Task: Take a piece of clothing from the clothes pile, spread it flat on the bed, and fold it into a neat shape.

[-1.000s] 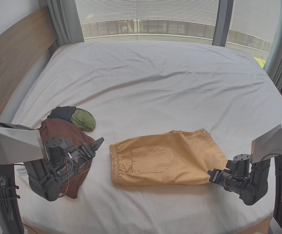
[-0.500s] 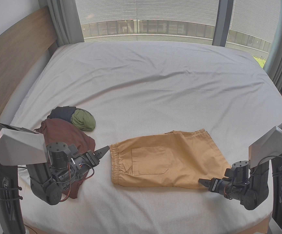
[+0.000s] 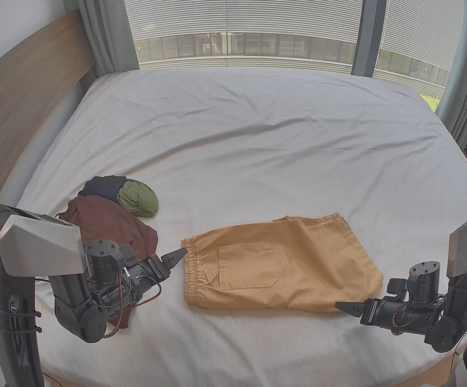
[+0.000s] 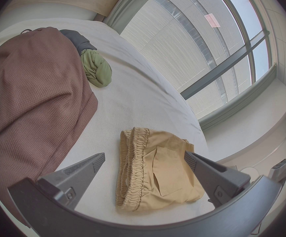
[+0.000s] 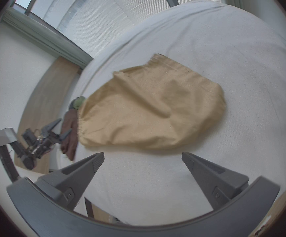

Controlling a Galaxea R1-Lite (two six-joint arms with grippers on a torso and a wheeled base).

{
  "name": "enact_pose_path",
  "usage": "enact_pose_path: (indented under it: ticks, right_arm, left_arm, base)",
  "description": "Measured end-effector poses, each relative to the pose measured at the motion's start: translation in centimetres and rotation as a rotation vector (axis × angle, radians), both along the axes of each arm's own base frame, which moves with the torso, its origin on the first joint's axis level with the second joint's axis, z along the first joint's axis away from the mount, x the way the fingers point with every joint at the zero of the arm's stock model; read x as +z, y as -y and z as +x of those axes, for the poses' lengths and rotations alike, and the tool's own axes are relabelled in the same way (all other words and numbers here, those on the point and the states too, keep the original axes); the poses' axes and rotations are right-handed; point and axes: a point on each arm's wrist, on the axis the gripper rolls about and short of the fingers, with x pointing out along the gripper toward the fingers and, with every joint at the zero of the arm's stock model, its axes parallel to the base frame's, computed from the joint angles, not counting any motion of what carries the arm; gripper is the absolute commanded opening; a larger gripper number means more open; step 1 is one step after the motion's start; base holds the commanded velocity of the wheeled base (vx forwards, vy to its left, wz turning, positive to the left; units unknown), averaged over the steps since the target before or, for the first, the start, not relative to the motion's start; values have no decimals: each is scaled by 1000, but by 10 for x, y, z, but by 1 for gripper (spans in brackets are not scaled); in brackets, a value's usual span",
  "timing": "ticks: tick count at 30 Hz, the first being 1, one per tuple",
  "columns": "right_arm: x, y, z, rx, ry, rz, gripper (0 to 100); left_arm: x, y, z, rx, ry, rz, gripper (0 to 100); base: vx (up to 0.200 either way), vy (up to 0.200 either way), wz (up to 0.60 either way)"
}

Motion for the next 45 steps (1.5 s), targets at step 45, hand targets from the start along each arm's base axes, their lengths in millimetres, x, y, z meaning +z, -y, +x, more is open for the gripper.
enact_pose_path:
  ticks: [45]
  right_arm:
    - [29,-22,61,163,265,193,100]
  left_arm:
    - [-61,44,14,-79,-87,-13,100]
  base:
    - [0,0,0]
